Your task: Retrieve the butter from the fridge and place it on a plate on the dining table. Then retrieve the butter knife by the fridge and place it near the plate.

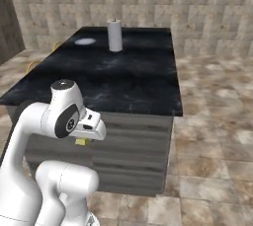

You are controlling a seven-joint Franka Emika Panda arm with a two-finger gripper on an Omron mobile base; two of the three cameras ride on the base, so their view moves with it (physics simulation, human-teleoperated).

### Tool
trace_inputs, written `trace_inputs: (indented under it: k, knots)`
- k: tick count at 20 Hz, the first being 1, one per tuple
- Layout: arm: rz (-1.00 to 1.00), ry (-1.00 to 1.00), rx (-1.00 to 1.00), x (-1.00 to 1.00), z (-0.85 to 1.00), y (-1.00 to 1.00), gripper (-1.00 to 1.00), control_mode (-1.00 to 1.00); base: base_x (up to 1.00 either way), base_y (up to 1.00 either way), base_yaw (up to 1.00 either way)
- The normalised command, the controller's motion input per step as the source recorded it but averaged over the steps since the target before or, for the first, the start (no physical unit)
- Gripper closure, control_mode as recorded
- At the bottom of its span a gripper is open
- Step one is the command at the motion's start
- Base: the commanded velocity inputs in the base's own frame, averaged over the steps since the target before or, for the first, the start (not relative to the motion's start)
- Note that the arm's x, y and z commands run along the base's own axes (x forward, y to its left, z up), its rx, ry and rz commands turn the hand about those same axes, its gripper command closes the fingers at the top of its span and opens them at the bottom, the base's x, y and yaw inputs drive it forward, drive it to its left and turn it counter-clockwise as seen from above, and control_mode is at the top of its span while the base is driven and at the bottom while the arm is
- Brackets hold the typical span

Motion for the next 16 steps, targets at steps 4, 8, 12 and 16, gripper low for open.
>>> trace_inputs:
  k: [4,8,12,16]
  knots:
    - [0.00,0.00,0.00,0.00,0.00,0.00,1.00,1.00,-0.17,1.00,0.00]
    - [0.00,0.00,0.00,0.00,0.00,0.00,1.00,1.00,-0.16,1.00,0.00]
    - [0.00,0.00,0.00,0.00,0.00,0.00,1.00,1.00,-0.07,1.00,-0.02]
    - [0.00,0.00,0.00,0.00,0.00,0.00,1.00,1.00,-0.06,1.00,-0.03]
